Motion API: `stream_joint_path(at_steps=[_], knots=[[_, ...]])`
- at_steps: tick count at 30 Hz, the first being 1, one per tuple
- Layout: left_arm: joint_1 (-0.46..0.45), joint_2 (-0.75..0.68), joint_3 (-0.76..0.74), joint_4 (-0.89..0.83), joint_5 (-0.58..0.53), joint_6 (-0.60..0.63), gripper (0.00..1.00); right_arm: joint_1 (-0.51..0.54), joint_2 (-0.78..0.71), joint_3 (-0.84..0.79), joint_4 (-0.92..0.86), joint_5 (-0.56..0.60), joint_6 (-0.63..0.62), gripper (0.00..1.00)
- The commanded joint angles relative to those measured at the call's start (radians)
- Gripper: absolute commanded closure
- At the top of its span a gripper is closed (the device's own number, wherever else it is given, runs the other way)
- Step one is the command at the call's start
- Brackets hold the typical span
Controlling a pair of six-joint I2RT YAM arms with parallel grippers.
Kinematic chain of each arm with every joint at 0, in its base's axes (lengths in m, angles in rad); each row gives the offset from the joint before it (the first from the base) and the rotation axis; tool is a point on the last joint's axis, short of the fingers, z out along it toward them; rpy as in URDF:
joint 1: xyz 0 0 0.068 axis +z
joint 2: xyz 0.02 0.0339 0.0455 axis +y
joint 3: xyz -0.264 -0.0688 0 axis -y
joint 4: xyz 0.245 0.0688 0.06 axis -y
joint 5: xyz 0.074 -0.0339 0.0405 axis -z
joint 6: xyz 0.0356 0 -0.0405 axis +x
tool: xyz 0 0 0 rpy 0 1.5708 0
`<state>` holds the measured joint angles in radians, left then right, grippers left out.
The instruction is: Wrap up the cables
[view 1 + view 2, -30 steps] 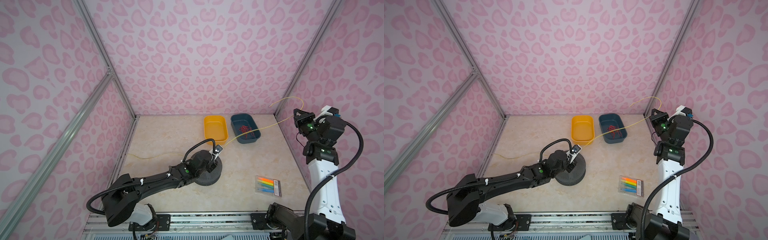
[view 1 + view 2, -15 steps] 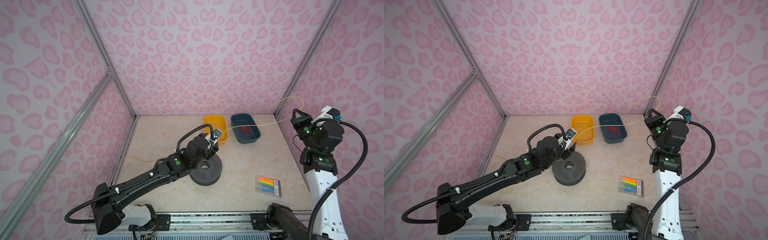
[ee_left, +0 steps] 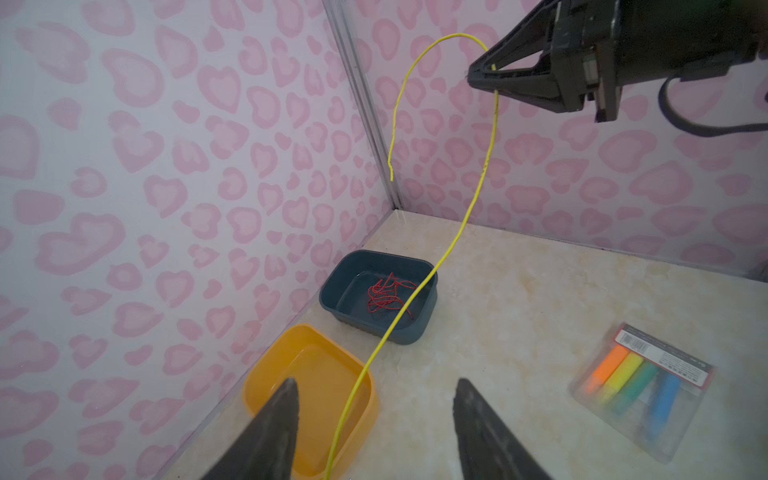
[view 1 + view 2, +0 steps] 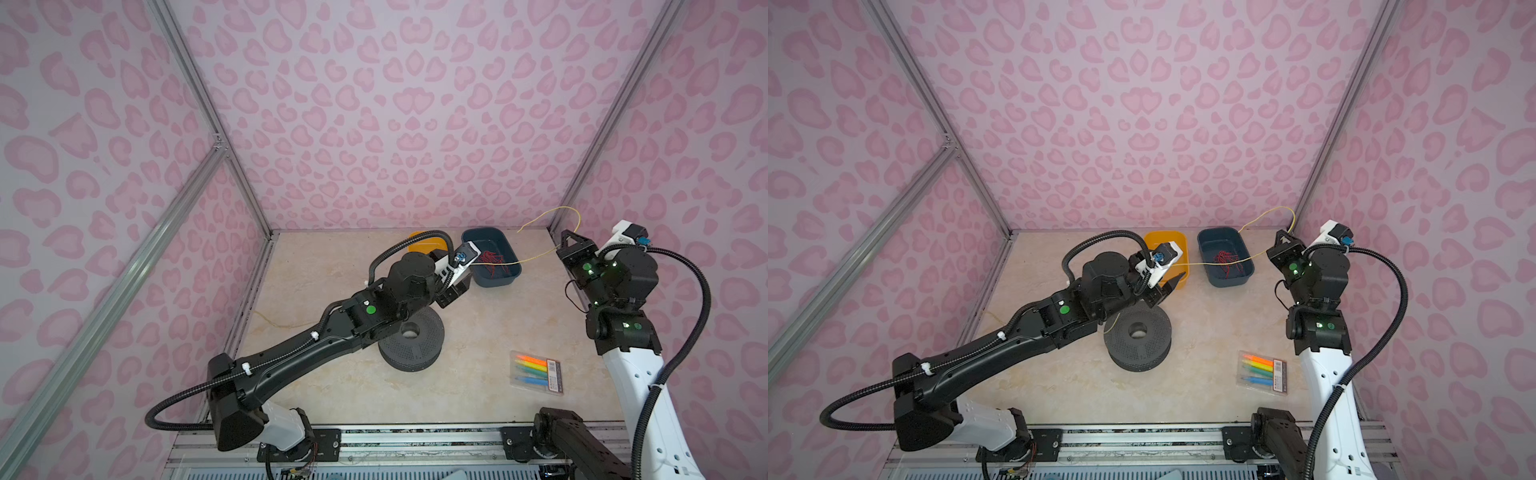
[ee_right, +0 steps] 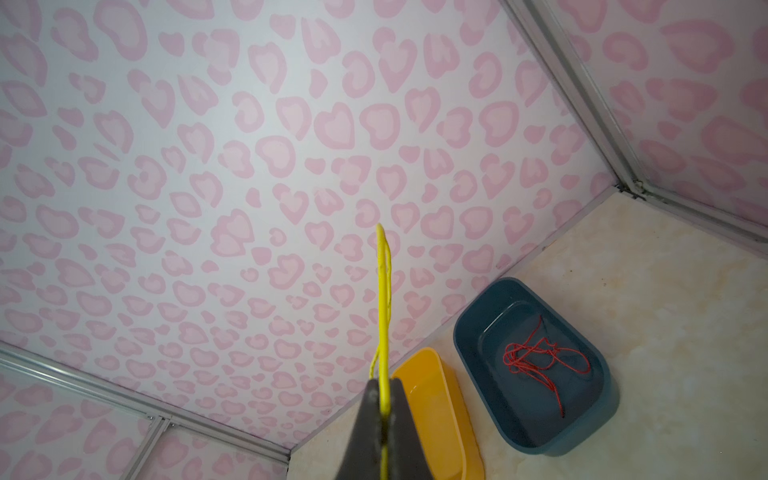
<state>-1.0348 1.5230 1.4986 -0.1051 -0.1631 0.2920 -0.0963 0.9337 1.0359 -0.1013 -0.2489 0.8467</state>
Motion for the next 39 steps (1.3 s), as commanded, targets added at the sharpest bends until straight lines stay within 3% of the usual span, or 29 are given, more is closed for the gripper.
stream_joint_path(at_steps=[1, 9, 17, 24, 35, 39], knots=[[-0.009, 0.098, 0.094, 0.052, 0.115, 0.020, 0.41, 0.042, -0.012, -0.041, 0.052, 0.009, -0.006, 1.00], [-0.022, 0.247, 0.164, 0.182, 0.237, -0.013, 0.45, 0.115, -0.054, -0.092, 0.051, -0.035, 0.019, 1.00], [-0.033, 0.313, 0.191, 0.206, 0.311, -0.046, 0.50, 0.166, -0.078, -0.111, 0.053, -0.019, 0.028, 1.00], [-0.038, 0.334, 0.198, 0.218, 0.239, -0.039, 0.62, 0.211, -0.079, -0.119, 0.055, -0.004, 0.037, 1.00], [-0.038, 0.321, 0.160, 0.234, 0.181, -0.042, 0.96, 0.257, -0.068, -0.133, 0.063, 0.015, 0.038, 1.00], [-0.039, 0.312, 0.142, 0.243, 0.159, -0.042, 0.94, 0.263, -0.070, -0.137, 0.061, 0.021, 0.034, 1.00]])
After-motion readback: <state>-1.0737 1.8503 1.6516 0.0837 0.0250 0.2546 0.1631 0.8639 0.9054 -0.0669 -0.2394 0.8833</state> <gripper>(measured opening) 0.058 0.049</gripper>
